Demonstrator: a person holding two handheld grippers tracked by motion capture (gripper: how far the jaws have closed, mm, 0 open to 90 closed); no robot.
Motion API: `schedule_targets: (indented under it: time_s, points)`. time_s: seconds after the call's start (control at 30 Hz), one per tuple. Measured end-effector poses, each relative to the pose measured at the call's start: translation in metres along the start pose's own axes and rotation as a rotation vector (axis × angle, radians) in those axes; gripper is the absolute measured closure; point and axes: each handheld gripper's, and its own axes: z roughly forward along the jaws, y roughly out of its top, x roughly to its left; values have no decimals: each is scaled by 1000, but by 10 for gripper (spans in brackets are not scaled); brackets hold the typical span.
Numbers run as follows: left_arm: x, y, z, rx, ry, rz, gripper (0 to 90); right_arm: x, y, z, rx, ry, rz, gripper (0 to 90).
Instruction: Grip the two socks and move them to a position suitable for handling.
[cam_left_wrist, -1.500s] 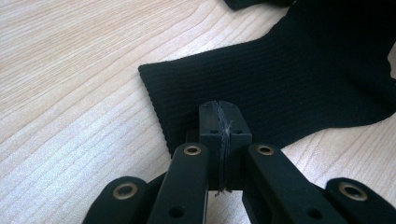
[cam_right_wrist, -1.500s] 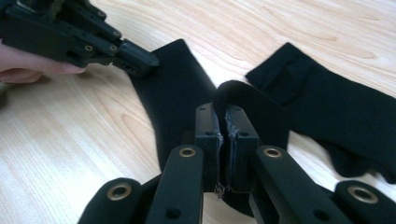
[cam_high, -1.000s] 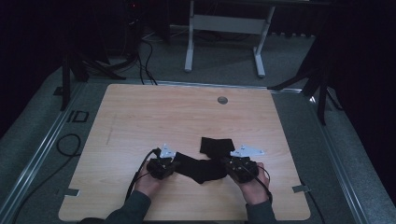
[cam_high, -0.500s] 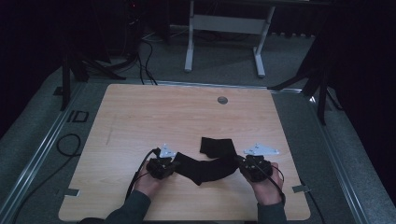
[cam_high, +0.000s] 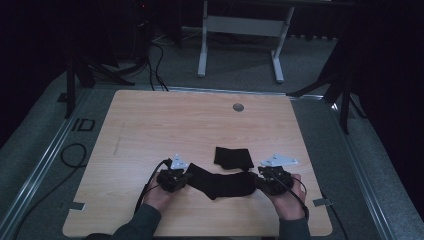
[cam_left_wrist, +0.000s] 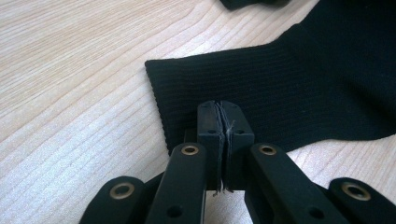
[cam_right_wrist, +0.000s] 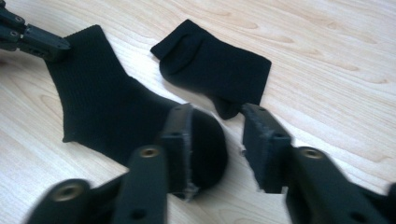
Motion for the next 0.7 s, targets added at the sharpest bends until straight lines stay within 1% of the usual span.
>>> schedule_targets:
  time_s: [0.1, 0.23, 0.37, 0.43, 0.7]
  points:
    - [1, 0, 0, -2, -5, 0, 881, -1, 2, 0, -10, -6, -2, 556]
    - [1, 0, 0, -3, -5, 0, 881, 0, 4, 3, -27, 11, -9, 524]
    - [1, 0, 0, -3, -9, 2, 878, 2, 5, 7, -48, 25, -25, 515]
    - [2, 0, 0, -3, -13, 2, 877, 2, 5, 9, -53, 24, -29, 515]
    - [4, 0, 0, -1, -14, 4, 877, 2, 5, 20, -48, 29, -23, 513]
